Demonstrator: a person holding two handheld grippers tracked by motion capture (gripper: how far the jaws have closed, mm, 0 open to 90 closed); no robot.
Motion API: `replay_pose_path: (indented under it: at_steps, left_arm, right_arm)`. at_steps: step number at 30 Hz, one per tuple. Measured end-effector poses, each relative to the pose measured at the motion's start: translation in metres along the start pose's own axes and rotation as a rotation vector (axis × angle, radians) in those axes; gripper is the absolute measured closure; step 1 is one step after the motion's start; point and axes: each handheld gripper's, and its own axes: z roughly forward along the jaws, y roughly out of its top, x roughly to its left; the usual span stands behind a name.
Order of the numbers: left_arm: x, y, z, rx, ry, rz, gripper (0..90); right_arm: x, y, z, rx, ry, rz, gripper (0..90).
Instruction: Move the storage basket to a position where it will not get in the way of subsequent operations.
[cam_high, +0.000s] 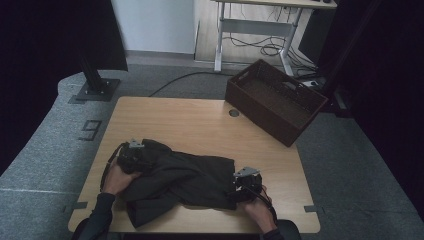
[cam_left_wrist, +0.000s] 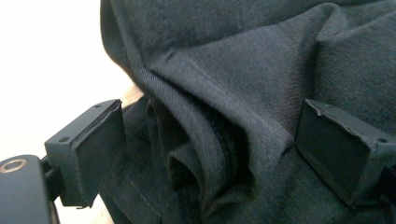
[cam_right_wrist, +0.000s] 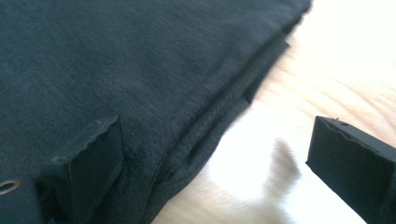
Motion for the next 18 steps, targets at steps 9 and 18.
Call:
replay_pose_path:
  at_steps: [9, 18]
  left_arm:
    - [-0.016, -0.017, -0.01, -0.04, 0.008, 0.015, 8.7]
    - [-0.04, -0.031, -0.019, -0.067, 0.007, 0.036, 8.9]
  right_arm:
    - [-0.031, 0.013, 0.013, 0.001, -0.038, 0.037, 3.8]
    - [-0.06, 0.027, 0.03, -0.011, -0.061, 0.109, 3.8]
